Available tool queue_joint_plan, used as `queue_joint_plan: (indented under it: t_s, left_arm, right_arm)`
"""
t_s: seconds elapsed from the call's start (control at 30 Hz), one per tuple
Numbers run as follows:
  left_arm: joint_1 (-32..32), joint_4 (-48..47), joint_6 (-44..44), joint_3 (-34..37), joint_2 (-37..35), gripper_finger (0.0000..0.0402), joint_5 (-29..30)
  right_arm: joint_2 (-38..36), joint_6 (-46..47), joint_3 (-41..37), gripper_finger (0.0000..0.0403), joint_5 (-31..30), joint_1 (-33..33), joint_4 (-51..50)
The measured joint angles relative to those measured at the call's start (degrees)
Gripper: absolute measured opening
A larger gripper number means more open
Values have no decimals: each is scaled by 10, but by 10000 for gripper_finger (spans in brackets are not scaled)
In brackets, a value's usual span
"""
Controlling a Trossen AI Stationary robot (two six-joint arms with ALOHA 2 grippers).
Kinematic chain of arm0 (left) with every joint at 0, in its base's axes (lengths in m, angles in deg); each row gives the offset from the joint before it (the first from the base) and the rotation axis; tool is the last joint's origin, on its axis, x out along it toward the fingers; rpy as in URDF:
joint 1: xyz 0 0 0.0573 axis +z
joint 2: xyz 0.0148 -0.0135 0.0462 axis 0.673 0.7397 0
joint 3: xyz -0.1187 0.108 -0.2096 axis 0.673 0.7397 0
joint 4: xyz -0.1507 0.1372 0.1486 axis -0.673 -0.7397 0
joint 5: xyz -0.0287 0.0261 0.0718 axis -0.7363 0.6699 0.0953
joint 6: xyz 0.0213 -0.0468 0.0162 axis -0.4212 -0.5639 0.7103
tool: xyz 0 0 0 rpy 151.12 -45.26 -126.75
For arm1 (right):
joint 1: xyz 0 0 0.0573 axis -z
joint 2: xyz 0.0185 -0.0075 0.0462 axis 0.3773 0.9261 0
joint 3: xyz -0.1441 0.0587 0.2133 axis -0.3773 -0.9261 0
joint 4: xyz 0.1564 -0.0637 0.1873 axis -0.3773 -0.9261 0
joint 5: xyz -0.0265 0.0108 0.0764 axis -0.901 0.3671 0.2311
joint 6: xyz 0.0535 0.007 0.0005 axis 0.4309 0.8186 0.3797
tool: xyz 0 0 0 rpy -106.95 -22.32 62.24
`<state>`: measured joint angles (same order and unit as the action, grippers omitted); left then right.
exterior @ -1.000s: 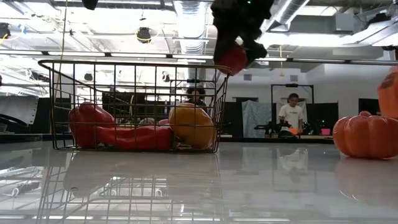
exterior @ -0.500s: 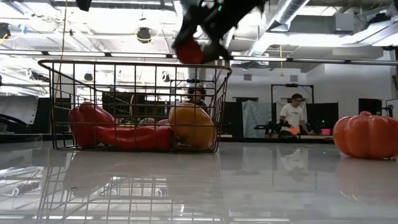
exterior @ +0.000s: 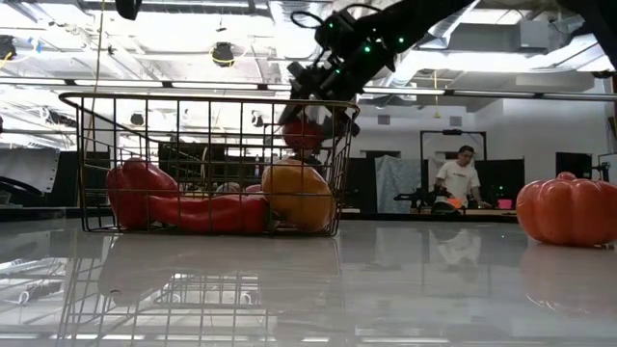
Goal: Sort produce into baskets
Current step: Put the red tomato into the top mesh basket, then put the orange pumpkin into the bottom mesh basket
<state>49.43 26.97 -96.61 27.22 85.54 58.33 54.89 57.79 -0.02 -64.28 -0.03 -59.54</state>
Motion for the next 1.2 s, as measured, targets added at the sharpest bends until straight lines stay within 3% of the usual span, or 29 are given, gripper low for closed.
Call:
queue_joint_plan:
  t_s: [0.27,0.47,0.6,0.77,1.2]
  left_arm:
    - [0,0,-5,0,0,183,-1]
    - [0,-15,23,0,0,183,-5]
    - [0,-28,48,0,0,183,-3]
    - [0,-33,68,0,0,183,3]
    - [0,-57,58,0,0,183,-46]
  right_arm:
    - [-1,6,3,396,35,16,-46]
    - [-1,-31,89,391,28,-7,-277]
    - [-1,-67,148,381,-24,-52,-444]
    - [-2,-50,173,373,-34,-111,-570]
    - [-4,72,154,369,-97,-280,-679]
